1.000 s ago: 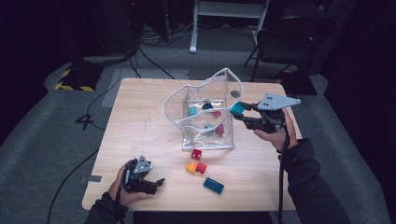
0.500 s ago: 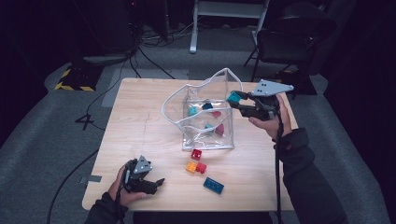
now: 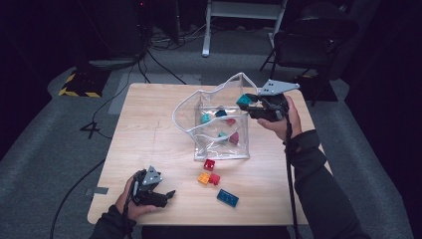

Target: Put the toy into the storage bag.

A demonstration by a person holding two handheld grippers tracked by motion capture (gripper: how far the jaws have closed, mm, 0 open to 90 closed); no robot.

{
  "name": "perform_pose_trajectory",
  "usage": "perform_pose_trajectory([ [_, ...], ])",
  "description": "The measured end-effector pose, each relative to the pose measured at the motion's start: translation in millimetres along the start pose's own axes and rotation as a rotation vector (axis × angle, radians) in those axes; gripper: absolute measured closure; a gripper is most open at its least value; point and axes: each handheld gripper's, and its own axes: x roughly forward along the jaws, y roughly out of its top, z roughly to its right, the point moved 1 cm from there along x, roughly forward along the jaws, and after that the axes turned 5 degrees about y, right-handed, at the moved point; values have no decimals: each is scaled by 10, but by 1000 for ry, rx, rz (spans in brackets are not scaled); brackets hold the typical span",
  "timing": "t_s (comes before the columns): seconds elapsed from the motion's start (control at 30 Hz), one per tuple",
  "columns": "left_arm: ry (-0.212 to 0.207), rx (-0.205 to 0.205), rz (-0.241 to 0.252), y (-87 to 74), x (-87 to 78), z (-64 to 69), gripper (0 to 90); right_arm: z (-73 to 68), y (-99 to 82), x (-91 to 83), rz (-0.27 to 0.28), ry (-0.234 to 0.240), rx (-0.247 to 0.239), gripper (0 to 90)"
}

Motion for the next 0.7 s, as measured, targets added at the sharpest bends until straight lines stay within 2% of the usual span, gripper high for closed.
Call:
perform_pose_trajectory([
  [0.4,0,0,0,0,0,0,153,72,3,192,-45,-18,11,593],
  [0.7,1,0,1,0,1,1,153,112,-30,254,-60,-18,30,593],
])
